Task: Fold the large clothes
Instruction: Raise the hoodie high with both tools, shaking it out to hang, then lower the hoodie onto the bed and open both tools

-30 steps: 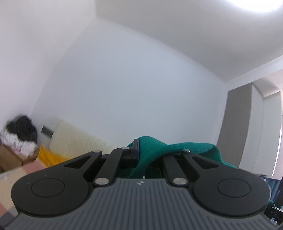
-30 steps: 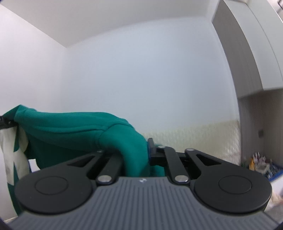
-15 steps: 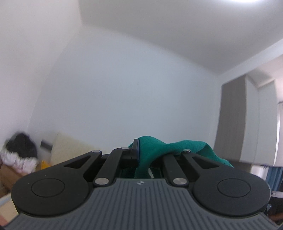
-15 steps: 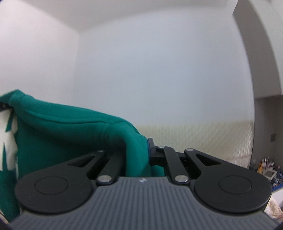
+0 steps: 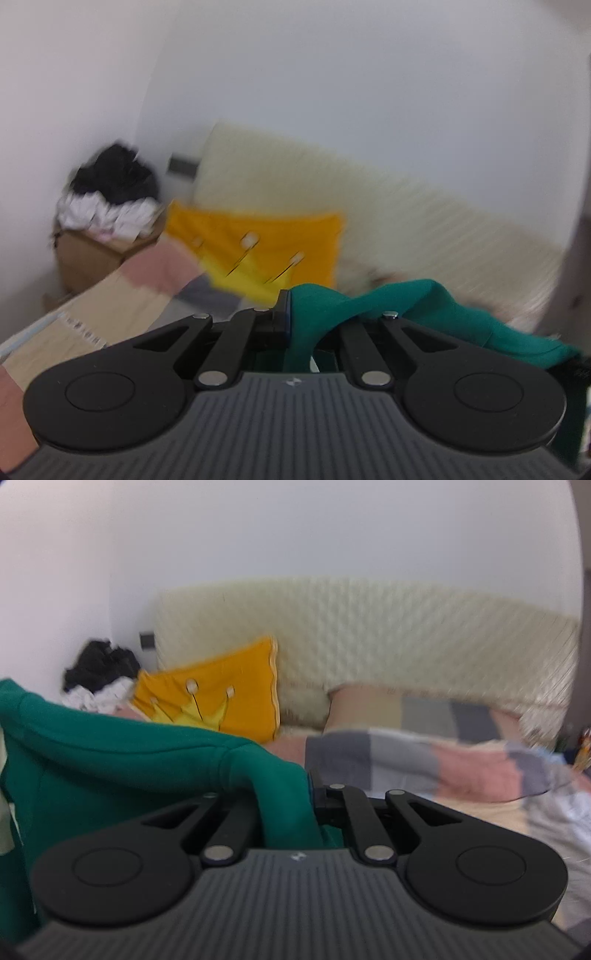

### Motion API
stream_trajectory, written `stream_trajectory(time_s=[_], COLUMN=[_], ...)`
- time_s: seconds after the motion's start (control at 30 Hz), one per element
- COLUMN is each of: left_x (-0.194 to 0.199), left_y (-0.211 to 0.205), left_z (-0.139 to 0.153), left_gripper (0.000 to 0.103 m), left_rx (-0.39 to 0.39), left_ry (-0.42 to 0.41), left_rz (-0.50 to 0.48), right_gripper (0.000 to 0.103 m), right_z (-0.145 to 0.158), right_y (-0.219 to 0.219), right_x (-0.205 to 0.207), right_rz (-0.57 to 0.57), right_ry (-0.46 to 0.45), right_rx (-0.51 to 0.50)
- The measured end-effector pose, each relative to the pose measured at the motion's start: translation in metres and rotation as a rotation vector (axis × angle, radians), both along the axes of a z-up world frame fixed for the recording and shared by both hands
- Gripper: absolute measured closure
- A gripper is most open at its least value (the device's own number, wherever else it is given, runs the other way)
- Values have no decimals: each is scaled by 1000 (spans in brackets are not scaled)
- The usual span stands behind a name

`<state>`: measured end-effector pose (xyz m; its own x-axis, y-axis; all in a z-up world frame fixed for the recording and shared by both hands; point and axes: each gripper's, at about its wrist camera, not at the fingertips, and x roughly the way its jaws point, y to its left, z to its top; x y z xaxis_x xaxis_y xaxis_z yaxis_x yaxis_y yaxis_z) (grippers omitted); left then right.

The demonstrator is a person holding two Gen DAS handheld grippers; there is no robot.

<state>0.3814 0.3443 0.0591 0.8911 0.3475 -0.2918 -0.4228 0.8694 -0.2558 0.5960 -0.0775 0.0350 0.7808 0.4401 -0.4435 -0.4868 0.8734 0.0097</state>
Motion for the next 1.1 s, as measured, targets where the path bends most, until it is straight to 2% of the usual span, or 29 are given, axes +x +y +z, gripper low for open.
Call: stream_trajectory(time_s=[0.03, 0.13, 0.23, 0.4, 0.5, 0.57, 0.6, 0.67, 0.7, 0.73, 0.77, 0.8, 0.83, 0.87, 1.1], left_x=[23, 96, 154, 214, 230, 221, 222, 217, 214, 209, 202, 198, 191, 182, 125], left_y=[16, 67, 97, 128, 132, 122, 125, 124, 122, 118, 113, 110, 107, 102, 40], left_z=[-21, -87, -146, -217, -241, -236, -239, -233, -226, -217, -205, -197, -189, -179, -114], left_gripper=[98, 98, 98, 98, 97, 96, 96, 96, 92, 80, 54, 43, 32, 32, 32], left_rx=[-12, -22, -18, -75, -31, -20, -38, -62, -60, -58, -63, -76, -88, -92, -61], left_ry=[37, 129, 239, 395, 462, 489, 489, 485, 484, 486, 488, 487, 472, 452, 401], left_rz=[15, 40, 44, 39, 19, 8, 12, 9, 0, -12, -22, -33, -49, -66, -150], right_gripper=[95, 95, 95, 95, 94, 94, 93, 92, 92, 89, 81, 72, 52, 41, 40], right_z=[-19, -64, -106, -172, -197, -209, -212, -211, -210, -205, -206, -205, -200, -194, -142], right_y=[15, 53, 76, 89, 91, 95, 96, 97, 96, 94, 93, 92, 90, 86, 45], right_x=[19, 39, 63, 91, 100, 106, 109, 109, 110, 107, 108, 109, 106, 101, 38], right_rz=[1, 1, -1, -1, 0, -8, -11, -11, -9, -9, -12, -16, -15, -13, 21], right_ry=[16, 70, 131, 233, 284, 319, 329, 341, 345, 355, 363, 377, 395, 404, 371], right_rx=[-20, -70, -108, -126, -123, -103, -95, -84, -78, -70, -64, -60, -52, -36, 45])
